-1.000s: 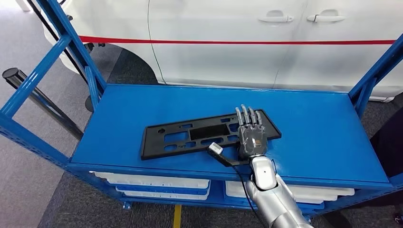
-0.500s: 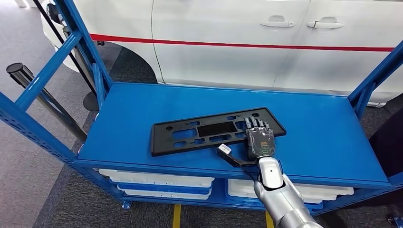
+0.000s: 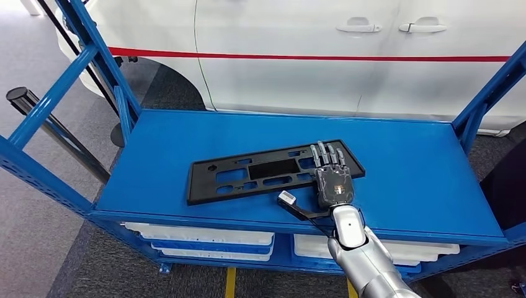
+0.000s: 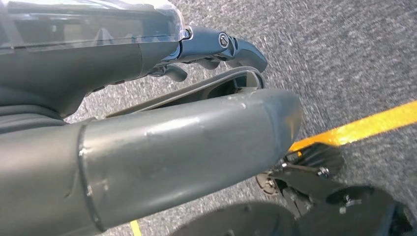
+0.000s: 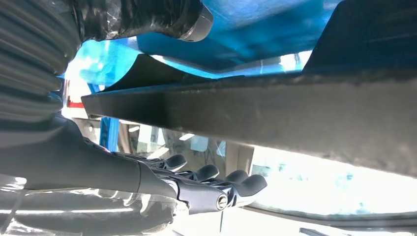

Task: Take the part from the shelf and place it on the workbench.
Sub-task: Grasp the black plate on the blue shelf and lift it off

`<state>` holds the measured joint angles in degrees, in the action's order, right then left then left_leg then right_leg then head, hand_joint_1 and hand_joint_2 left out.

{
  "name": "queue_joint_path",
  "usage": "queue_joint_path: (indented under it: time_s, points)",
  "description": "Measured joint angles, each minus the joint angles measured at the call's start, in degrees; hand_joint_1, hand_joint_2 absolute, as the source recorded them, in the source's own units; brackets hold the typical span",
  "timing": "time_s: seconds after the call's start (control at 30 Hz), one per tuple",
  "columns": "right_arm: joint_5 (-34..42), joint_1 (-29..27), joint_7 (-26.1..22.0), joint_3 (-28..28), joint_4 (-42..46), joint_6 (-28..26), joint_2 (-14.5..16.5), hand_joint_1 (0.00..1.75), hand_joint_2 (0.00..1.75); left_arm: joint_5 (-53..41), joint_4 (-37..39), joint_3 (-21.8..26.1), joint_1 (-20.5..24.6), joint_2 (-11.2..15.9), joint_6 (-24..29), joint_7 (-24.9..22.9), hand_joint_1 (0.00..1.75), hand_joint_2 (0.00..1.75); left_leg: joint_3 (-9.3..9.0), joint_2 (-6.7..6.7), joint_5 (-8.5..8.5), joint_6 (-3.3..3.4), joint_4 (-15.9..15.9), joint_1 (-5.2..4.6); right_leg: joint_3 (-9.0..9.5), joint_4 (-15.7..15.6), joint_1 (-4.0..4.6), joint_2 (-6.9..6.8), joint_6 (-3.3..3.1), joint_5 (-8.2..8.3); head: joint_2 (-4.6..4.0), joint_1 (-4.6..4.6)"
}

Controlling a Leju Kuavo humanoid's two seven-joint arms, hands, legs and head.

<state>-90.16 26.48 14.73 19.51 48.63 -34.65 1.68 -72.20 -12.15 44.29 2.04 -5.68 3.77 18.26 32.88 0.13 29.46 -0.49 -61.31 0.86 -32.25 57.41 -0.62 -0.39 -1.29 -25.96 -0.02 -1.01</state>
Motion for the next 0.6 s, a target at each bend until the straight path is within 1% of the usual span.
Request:
queue_joint_path:
  time_s: [0.07,0.1,0.13,0.17,0.2,0.23,0.27,0.3,0.33,0.37,0.43,0.47,0.5,0.53,0.57,0.6]
  points:
    - [0.00,0.02,0.16,0.79,0.06,0.08,0.10,0.00,1.75,-0.02,0.00,0.08,-0.05,-0.07,-0.05,0.03,0.00,0.00,3.48,0.00,3.83,-0.44,-7.61,0.10,-0.13,-0.03,0.00,-0.20,-0.26,0.03,0.00,0.01]
    - [0.00,0.01,0.24,1.09,0.08,0.11,0.15,0.00,1.75,-0.03,0.00,0.12,-0.10,-0.07,-0.07,0.03,0.00,0.00,5.04,0.01,4.99,-0.61,-10.96,0.16,-0.16,-0.01,0.03,-0.25,-0.28,0.03,0.01,0.00]
    - [0.00,0.00,0.28,1.33,0.09,0.13,0.17,0.00,1.75,-0.03,0.00,0.15,-0.17,-0.07,-0.08,0.03,0.00,0.00,5.70,0.01,4.98,-0.70,-12.40,0.20,-0.15,0.01,0.05,-0.26,-0.27,0.02,0.01,0.01]
    - [0.00,0.01,0.31,1.52,0.09,0.15,0.18,0.00,1.75,-0.03,0.00,0.17,-0.23,-0.07,-0.08,0.03,0.00,0.00,5.27,0.01,3.86,-0.73,-11.59,0.24,-0.08,0.04,0.03,-0.25,-0.23,0.00,0.02,0.00]
    - [0.00,0.02,0.32,1.65,0.10,0.16,0.18,0.00,1.75,-0.03,0.00,0.20,-0.25,-0.07,-0.08,0.03,0.00,0.00,3.72,0.02,1.83,-0.68,-8.48,0.29,0.02,0.10,0.00,-0.23,-0.15,-0.06,0.01,0.00]
    - [0.00,0.04,0.33,1.74,0.11,0.19,0.18,0.00,1.75,-0.03,0.00,0.21,-0.25,-0.07,-0.08,0.03,0.00,0.00,1.64,0.03,-0.21,-0.56,-4.12,0.33,0.12,0.18,-0.02,-0.22,0.00,-0.15,0.01,-0.01]
    - [0.00,0.05,0.36,1.80,0.12,0.21,0.18,0.00,1.75,-0.03,0.00,0.22,-0.21,-0.07,-0.08,0.03,0.00,0.00,-0.20,0.02,-1.55,-0.39,-0.26,0.28,0.13,0.32,0.07,-0.19,0.24,-0.25,0.01,-0.01]
    - [0.00,0.07,0.39,1.83,0.13,0.23,0.18,0.00,1.75,-0.03,0.00,0.23,-0.17,-0.07,-0.08,0.05,0.00,0.00,-1.45,0.00,-2.31,-0.12,2.43,0.20,0.06,0.43,0.16,-0.12,0.54,-0.29,0.01,-0.01]
    - [0.00,0.07,0.41,1.85,0.13,0.25,0.18,0.00,1.75,-0.03,0.00,0.24,-0.15,-0.08,-0.08,0.07,0.00,0.00,-1.95,-0.01,-2.38,0.17,3.65,0.08,-0.03,0.48,0.25,-0.05,0.86,-0.27,0.01,-0.02]
    - [0.00,0.06,0.43,1.85,0.12,0.26,0.17,0.00,1.75,-0.03,0.00,0.25,-0.16,-0.09,-0.09,0.08,0.00,0.00,-1.98,-0.02,-2.31,0.49,3.77,-0.07,-0.10,0.45,0.34,0.03,1.20,-0.17,0.01,-0.02]
    - [0.00,0.04,0.44,1.85,0.11,0.31,0.14,0.00,1.75,-0.03,0.00,0.27,-0.21,-0.12,-0.10,0.10,0.00,0.00,-2.00,0.08,-2.68,1.26,4.02,0.04,-0.15,0.55,0.25,0.20,1.84,-0.28,0.01,-0.02]
    - [0.00,0.03,0.44,1.86,0.11,0.35,0.12,0.00,1.75,-0.03,0.00,0.28,-0.21,-0.14,-0.10,0.10,0.00,0.00,-1.99,0.16,-2.88,1.69,4.20,0.14,-0.56,1.49,0.19,0.26,2.14,-1.06,0.01,-0.03]
    - [0.00,0.02,0.44,1.92,0.11,0.39,0.10,0.00,1.75,-0.06,0.00,0.28,-0.18,-0.15,-0.10,0.10,0.00,0.00,-1.94,0.25,-3.08,2.09,4.38,0.25,-1.52,3.57,0.12,0.32,2.40,-2.47,0.01,-0.04]
    - [0.00,0.01,0.45,2.08,0.10,0.45,0.09,0.00,1.75,-0.12,0.00,0.29,-0.13,-0.16,-0.10,0.09,0.00,0.00,-1.80,0.33,-3.18,2.38,4.42,0.25,-3.08,6.90,0.01,0.35,2.62,-4.41,0.01,-0.03]
    - [0.00,0.02,0.47,2.38,0.10,0.52,0.09,0.00,1.75,-0.21,0.00,0.31,-0.10,-0.16,-0.10,0.07,0.00,0.00,-1.63,0.36,-3.22,2.55,4.41,0.20,-5.06,10.97,-0.03,0.36,2.80,-6.40,0.00,-0.04]
    - [-0.01,0.02,0.49,2.78,0.09,0.61,0.09,0.00,1.75,-0.31,0.00,0.32,-0.09,-0.16,-0.11,0.03,0.00,0.00,-1.52,0.38,-3.25,2.63,4.39,0.15,-6.82,14.59,-0.09,0.36,2.93,-7.74,0.01,-0.03]
